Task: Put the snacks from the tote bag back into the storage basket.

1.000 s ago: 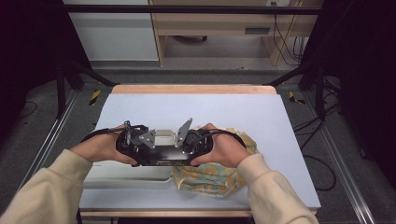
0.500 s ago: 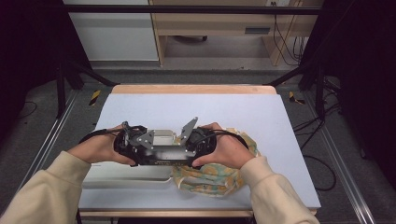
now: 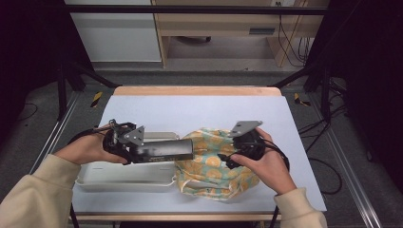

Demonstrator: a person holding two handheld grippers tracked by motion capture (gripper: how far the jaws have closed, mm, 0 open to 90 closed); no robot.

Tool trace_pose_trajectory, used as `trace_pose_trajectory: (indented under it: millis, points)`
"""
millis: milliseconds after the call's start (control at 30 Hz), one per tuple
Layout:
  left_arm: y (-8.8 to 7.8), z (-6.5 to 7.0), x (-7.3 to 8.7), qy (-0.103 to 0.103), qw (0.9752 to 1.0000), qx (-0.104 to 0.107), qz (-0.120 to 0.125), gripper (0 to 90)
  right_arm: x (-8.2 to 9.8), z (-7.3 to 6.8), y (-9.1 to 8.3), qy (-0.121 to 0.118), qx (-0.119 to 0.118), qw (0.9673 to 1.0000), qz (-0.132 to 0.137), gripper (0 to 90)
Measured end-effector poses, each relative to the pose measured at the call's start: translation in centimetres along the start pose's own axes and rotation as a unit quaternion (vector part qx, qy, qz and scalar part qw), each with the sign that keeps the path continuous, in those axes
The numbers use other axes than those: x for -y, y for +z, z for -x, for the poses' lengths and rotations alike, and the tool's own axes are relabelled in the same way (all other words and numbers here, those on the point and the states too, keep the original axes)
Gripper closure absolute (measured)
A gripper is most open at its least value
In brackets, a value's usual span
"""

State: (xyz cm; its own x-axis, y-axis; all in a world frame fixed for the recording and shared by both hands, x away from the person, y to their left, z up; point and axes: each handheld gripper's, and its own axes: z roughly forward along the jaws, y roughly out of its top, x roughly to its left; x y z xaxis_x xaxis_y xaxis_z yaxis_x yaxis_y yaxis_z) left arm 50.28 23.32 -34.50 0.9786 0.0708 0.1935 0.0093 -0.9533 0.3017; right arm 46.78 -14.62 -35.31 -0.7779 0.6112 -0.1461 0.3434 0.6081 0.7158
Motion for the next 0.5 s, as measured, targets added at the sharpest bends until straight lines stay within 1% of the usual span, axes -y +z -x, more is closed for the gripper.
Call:
trace_pose_trajectory:
  millis: [33, 67, 133, 167, 200, 233, 267, 300, 367, 400, 433, 467, 500]
  points:
    - [0.0, 0.0, 0.0, 0.000, 1.0000, 0.000, 0.000, 43.1, 0.0, 0.0, 0.0, 0.000, 0.000, 1.0000, 0.000, 9.8]
    - [-0.3, 0.0, 0.4, -0.002, 1.0000, -0.004, 0.003, 43.1, 1.5, 0.7, -0.9, 0.034, 0.027, 0.9990, 0.014, 9.6]
    - [-0.6, 0.0, 0.8, -0.004, 1.0000, -0.005, -0.001, 43.1, 2.9, 1.3, -1.6, 0.063, 0.053, 0.9964, 0.022, 9.4]
    - [-0.6, 0.0, 0.8, -0.004, 1.0000, -0.005, -0.001, 43.1, 2.9, 1.3, -1.6, 0.063, 0.053, 0.9964, 0.022, 9.4]
    - [-0.8, 0.0, 1.2, -0.005, 1.0000, -0.007, -0.001, 43.1, 4.4, 1.6, -2.1, 0.085, 0.079, 0.9928, 0.029, 9.9]
    - [-0.8, 0.0, 1.2, -0.005, 1.0000, -0.007, -0.001, 43.1, 4.4, 1.6, -2.1, 0.085, 0.079, 0.9928, 0.029, 9.9]
    - [-1.0, 0.0, 1.5, -0.007, 0.9999, -0.008, -0.001, 43.1, 5.8, 1.7, -2.4, 0.102, 0.102, 0.9890, 0.033, 10.0]
    - [-1.0, 0.0, 1.5, -0.007, 0.9999, -0.008, -0.001, 43.1, 5.8, 1.7, -2.4, 0.102, 0.102, 0.9890, 0.033, 10.0]
    - [-1.2, 0.0, 1.9, -0.007, 0.9999, -0.009, -0.001, 43.1, 7.1, 1.8, -2.5, 0.117, 0.121, 0.9852, 0.035, 10.0]
    - [-1.4, 0.1, 2.3, -0.010, 0.9999, -0.010, 0.001, 43.1, 8.0, 1.8, -2.6, 0.124, 0.136, 0.9823, 0.037, 10.4]
    - [-1.4, 0.1, 2.3, -0.010, 0.9999, -0.010, 0.001, 43.1, 8.0, 1.8, -2.6, 0.124, 0.136, 0.9823, 0.037, 10.4]
    - [-1.6, 0.1, 2.7, -0.014, 0.9998, -0.013, 0.002, 43.0, 8.9, 1.6, -2.6, 0.138, 0.143, 0.9791, 0.043, 10.6]
    - [-1.6, 0.1, 2.7, -0.014, 0.9998, -0.013, 0.002, 43.1, 9.3, 1.6, -2.7, 0.143, 0.145, 0.9781, 0.044, 10.9]
